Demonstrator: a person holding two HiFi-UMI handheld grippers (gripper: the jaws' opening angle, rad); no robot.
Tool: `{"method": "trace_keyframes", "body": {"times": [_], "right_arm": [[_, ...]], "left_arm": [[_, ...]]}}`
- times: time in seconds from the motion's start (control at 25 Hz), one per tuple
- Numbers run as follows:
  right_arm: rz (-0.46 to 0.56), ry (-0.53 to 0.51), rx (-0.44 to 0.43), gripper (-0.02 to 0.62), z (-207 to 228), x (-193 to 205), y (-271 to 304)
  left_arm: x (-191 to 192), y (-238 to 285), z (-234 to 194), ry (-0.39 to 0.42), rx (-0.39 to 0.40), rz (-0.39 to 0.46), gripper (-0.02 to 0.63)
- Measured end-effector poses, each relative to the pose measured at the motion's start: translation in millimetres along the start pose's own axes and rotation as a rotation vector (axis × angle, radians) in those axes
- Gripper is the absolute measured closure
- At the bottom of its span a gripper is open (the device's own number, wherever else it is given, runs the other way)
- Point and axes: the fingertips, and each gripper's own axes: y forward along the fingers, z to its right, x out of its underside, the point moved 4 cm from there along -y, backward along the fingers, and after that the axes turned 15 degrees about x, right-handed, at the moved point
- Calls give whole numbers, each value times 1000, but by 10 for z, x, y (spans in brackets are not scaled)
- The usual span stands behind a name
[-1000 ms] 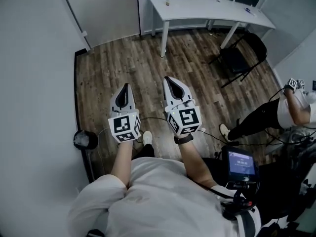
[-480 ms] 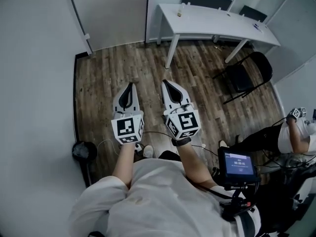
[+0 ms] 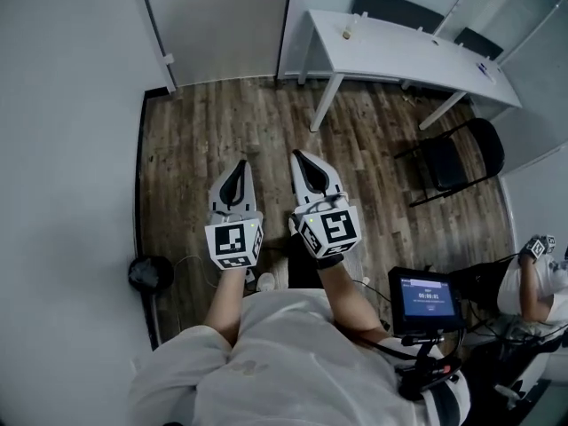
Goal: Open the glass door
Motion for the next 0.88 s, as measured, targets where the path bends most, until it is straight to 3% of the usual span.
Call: {"method": "trace_keyframes", "body": {"times": [0.2, 0.4, 0.68, 0.88], "right_arm": [[7, 39, -77, 592, 114, 84, 741], [44, 53, -70, 592, 907, -46, 1701], [87, 49, -82, 592, 1711, -142, 2462], [36, 87, -96, 592, 1916, -50, 3112]], "left_arm": [[15, 610, -379, -10, -30, 8, 601], [-173, 1738, -690, 48, -33, 27, 601], [-260, 2857, -709, 64, -2, 41, 603], [-302, 3382, -998, 56, -13, 20, 603]]}}
